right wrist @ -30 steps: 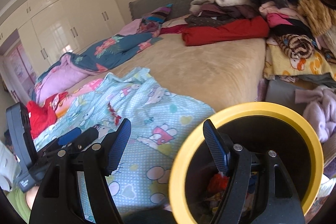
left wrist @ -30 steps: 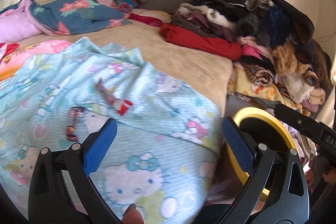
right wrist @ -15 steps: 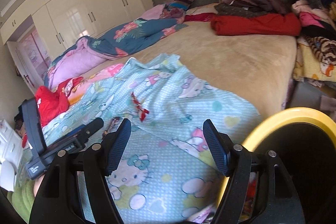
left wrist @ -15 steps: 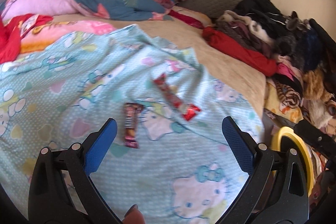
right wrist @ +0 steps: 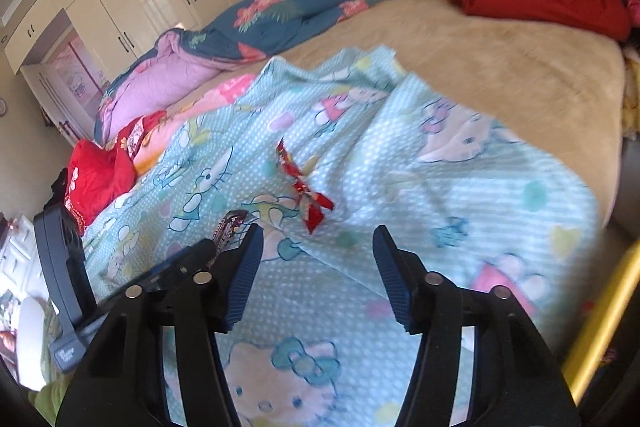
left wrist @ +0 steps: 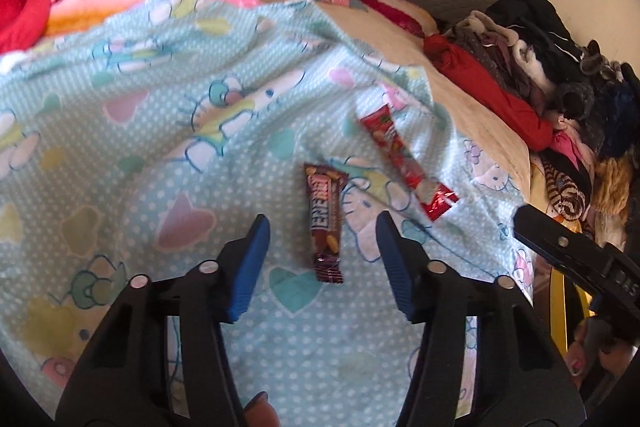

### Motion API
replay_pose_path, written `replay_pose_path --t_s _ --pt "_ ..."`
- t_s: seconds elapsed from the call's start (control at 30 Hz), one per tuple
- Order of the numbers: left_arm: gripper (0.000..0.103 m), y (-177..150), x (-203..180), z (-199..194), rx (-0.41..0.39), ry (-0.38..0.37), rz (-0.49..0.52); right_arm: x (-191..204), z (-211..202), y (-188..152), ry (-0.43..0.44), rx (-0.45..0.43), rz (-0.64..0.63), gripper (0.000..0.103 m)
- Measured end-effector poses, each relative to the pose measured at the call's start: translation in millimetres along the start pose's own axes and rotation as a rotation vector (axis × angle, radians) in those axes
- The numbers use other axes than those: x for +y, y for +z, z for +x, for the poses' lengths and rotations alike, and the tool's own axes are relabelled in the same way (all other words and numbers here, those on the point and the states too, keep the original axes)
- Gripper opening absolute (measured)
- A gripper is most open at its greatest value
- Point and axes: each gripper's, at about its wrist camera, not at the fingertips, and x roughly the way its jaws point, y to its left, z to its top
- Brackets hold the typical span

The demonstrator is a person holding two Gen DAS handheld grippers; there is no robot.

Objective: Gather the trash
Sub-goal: 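Grasp the brown chocolate bar with the left tool while the right tool grasps the red wrapper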

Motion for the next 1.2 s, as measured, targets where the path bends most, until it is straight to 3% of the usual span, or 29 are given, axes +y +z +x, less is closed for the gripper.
replay_pose_path --t_s 0.4,0.5,0.57,0.63,0.87,1.2 --pt "0.032 -10 9 16 0.030 -0.023 -0.021 0 60 6 -0.018 0.102 0.029 0.040" --pt "0.031 -11 10 16 0.027 -0.023 -0.022 -1 69 8 -0.019 0.110 0.030 0.027" --pt "0.030 -11 10 16 0.027 -0.021 -0.024 -1 68 8 -0.001 0.100 0.033 0.011" --pt "0.027 -11 11 16 0.027 -0.022 -0.029 2 62 7 0.022 0.080 0.018 0.007" --pt "0.012 -9 17 12 0.026 -0.038 -0.057 7 33 -6 0.049 0.027 0.008 0.006" --pt "0.012 1 -6 -14 -0.039 -0.048 0.008 10 -12 -22 0.069 -0.031 0.004 0.006"
